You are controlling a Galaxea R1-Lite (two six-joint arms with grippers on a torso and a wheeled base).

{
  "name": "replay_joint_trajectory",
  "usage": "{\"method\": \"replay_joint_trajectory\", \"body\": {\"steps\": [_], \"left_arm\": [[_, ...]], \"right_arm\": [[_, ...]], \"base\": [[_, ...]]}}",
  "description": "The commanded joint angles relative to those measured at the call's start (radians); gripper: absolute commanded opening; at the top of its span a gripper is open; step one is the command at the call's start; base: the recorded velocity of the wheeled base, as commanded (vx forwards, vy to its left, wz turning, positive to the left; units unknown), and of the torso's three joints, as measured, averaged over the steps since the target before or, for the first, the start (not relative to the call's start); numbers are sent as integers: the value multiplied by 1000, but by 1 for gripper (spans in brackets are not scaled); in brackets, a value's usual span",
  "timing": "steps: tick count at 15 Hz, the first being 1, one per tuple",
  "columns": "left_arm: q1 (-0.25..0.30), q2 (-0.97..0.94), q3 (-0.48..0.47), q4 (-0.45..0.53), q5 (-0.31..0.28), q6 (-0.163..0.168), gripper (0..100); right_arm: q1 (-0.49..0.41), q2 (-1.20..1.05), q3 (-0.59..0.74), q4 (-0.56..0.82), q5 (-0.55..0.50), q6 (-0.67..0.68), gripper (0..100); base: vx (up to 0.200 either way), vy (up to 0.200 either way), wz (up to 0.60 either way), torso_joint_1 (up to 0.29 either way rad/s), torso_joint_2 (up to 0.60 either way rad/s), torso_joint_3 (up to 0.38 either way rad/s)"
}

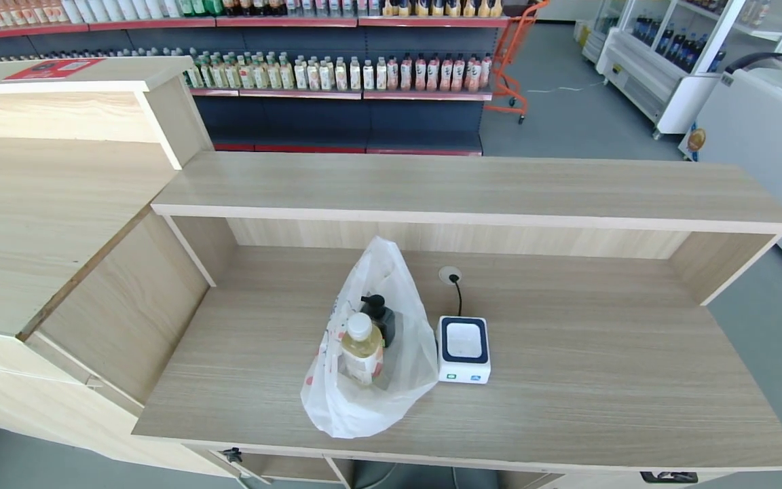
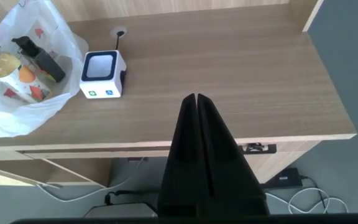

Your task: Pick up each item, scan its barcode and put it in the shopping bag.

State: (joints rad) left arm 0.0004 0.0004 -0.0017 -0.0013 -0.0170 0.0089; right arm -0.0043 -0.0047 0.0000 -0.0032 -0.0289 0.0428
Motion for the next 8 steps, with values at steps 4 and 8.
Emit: {"method": "replay_joint_trajectory", "body": {"steps": [4,8], "left_arm": [[0,0,0,0,0,-7,100],[0,3,0,1,-1,-6,100]], "right_arm": [[0,5,0,0,0,-1,0],[0,5,0,0,0,-3,0]], "base": [[0,-100,0,-1,0,1],[100,0,0,1,0,0]]}}
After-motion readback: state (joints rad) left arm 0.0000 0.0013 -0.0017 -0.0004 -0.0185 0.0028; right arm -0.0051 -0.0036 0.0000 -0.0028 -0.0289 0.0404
